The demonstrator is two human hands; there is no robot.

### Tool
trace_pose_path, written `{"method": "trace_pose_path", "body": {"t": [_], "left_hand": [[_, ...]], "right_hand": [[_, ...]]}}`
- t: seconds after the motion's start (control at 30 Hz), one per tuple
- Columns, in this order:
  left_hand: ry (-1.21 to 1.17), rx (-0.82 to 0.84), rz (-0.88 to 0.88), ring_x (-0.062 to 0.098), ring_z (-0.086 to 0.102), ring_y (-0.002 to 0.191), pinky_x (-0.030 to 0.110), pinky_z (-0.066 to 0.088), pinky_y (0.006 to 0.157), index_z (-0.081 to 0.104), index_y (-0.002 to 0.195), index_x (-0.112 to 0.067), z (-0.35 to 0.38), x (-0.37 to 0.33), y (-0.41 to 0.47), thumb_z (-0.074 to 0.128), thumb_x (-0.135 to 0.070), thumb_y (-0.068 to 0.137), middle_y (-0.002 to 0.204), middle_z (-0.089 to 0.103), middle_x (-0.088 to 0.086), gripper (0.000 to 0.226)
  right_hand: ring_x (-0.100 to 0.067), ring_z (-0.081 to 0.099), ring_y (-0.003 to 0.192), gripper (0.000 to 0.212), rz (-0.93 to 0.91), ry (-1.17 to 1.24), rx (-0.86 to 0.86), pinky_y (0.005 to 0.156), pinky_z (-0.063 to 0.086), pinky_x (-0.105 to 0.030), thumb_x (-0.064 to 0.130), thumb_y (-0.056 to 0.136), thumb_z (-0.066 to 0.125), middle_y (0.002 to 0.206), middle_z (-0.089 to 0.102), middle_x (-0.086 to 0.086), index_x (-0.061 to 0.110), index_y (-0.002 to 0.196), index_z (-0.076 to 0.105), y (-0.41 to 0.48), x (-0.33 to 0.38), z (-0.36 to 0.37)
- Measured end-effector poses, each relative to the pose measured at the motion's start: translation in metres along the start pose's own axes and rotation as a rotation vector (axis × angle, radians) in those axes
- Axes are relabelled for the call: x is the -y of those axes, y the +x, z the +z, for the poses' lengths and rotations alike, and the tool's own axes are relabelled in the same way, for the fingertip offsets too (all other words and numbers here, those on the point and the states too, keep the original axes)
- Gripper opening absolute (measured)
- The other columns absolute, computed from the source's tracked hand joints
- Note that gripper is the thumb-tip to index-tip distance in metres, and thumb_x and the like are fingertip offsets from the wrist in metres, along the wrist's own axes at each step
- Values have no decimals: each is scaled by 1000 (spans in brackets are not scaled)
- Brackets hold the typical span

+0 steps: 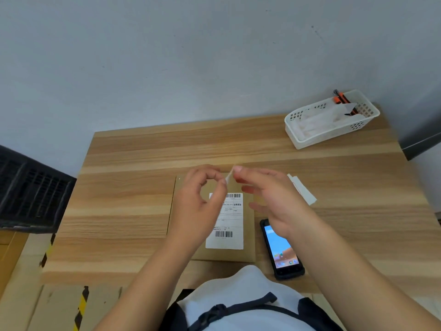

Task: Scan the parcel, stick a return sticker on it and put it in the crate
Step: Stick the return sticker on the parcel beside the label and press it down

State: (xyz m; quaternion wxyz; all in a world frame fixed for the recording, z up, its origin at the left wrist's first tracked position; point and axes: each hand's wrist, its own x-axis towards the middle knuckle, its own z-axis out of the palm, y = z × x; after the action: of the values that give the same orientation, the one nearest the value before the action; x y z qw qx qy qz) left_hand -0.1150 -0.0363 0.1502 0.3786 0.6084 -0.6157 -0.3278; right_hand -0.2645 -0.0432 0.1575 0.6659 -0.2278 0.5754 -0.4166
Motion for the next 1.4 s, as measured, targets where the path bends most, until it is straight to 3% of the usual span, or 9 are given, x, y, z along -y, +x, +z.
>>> {"method": "trace_pose_path", "body": {"t": [0.1,0.27,0.43,0.6,0.77,0.97,1.1,1.27,1.4], "left_hand": [[161,10,210,-1,57,110,8,37,90,67,86,-19,1,0,-9,67,-13,87,112,64,-7,6],[243,-10,367,21,62,109,44,49,91,69,90,-12,2,10,-14,62,-22,86,117,65,2,13],[258,-20,402,19,56,118,43,45,98,69,107,-12,-10,14,-10,70,-32,82,126,61,2,32],[-19,-7,-25,-1,53,118,15,38,102,65,114,-29,-36,42,8,76,-35,82,120,62,-16,34],[-374,-114,-530,9,66,98,26,45,89,72,95,-22,-60,94,23,68,-17,92,101,73,-7,7],[-591,82,-672,24,66,112,38,50,99,71,115,-9,-88,120,35,61,-28,95,118,73,8,30],[-681,280,-646,20,71,92,38,54,91,72,111,-8,-101,123,43,61,-40,84,101,77,11,43],[-589,489,-570,26,70,111,40,50,100,75,111,-11,-103,132,48,65,-37,85,112,76,11,38],[-571,467,-588,27,71,107,38,53,99,74,108,-10,-102,143,55,75,-11,83,108,77,11,25]], "right_hand": [[-24,67,109,36,37,50,5,100,46,-48,31,78,79,111,76,-8,6,104,74,-2,-1,0],[-26,69,111,12,35,72,-7,102,45,-54,22,81,75,111,76,-11,17,91,71,1,-9,-1],[-29,67,114,5,15,63,-3,100,46,-50,17,82,72,116,73,-14,20,85,69,4,-12,3],[-18,67,98,11,-60,-51,-72,89,46,-40,14,83,74,101,79,-5,21,76,69,14,-14,4],[-15,63,81,7,-146,-431,-107,64,42,-25,16,83,74,95,73,4,22,81,73,30,-39,24],[-13,70,87,3,-76,-402,224,81,49,-25,12,82,76,94,78,-4,14,84,76,25,-28,34],[-10,71,79,2,-44,-397,68,74,48,-22,9,82,76,87,80,-1,11,83,76,28,-32,34],[2,69,63,5,22,-356,-16,61,46,-14,4,84,73,77,79,6,9,83,73,33,-46,44],[-4,70,74,7,42,-315,-80,75,47,-23,4,84,73,86,79,2,9,80,72,36,-56,54]]}}
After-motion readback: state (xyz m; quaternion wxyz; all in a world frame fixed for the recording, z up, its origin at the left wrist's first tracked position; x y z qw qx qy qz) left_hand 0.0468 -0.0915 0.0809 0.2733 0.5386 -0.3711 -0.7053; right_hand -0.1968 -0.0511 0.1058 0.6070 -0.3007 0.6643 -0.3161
